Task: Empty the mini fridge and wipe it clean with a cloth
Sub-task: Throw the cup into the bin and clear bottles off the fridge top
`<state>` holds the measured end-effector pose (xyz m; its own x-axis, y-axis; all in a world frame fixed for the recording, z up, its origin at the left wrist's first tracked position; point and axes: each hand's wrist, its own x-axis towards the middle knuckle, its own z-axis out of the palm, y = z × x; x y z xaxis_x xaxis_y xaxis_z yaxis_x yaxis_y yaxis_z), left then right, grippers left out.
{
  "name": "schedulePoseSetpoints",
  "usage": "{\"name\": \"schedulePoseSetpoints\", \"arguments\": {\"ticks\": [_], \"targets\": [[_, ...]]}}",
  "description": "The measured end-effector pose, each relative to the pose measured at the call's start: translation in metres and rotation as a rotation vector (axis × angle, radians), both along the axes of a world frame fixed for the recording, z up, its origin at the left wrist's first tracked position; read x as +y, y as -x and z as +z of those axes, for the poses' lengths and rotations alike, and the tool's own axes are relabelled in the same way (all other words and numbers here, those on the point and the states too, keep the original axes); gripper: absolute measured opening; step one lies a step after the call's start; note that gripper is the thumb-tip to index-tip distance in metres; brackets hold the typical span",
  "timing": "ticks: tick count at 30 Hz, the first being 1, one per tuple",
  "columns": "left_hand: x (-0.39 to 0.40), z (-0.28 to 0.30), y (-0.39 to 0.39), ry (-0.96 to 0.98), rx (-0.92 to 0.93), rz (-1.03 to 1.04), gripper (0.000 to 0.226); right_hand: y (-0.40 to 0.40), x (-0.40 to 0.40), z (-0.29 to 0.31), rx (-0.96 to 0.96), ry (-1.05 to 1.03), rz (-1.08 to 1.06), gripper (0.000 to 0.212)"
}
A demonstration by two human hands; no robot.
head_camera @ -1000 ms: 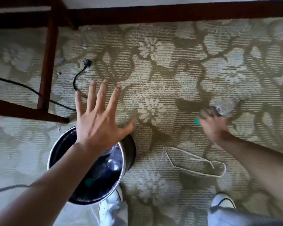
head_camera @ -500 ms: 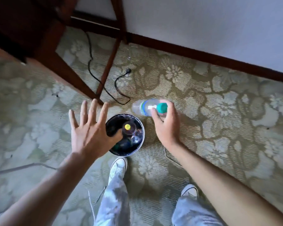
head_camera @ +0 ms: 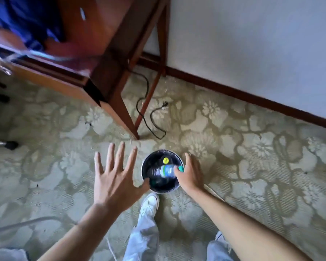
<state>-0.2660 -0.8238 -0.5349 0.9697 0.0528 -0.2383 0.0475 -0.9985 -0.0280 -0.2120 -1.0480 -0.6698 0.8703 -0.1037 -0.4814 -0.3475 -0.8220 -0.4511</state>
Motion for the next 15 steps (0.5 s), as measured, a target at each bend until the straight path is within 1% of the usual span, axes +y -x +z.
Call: {"name": "schedulePoseSetpoints", "arguments": {"ticks": [2,6,9,11,13,15], "targets": [[0.002,0.037,-0.005,0.028,-0.012,-0.016,0.104,-0.005,0.006,0.050,-0.080,0.044,0.069,0.070],[0.023,0.127,-0.018,0.097,-0.097,-0.021,0.101,-0.013,0.035,0.173,-0.298,0.153,0.206,0.068],[0.048,0.189,-0.029,0.158,-0.236,-0.018,0.100,-0.012,0.069,0.263,-0.427,0.136,0.225,0.065],[0.070,0.231,-0.031,0.181,-0.314,0.030,0.100,-0.006,0.097,0.321,-0.548,0.118,0.258,0.060],[0.092,0.266,-0.031,0.190,-0.397,0.100,0.099,0.003,0.122,0.365,-0.659,0.108,0.334,0.059],[0.117,0.299,-0.022,0.188,-0.453,0.167,0.097,0.011,0.147,0.404,-0.727,0.080,0.370,0.061]]}}
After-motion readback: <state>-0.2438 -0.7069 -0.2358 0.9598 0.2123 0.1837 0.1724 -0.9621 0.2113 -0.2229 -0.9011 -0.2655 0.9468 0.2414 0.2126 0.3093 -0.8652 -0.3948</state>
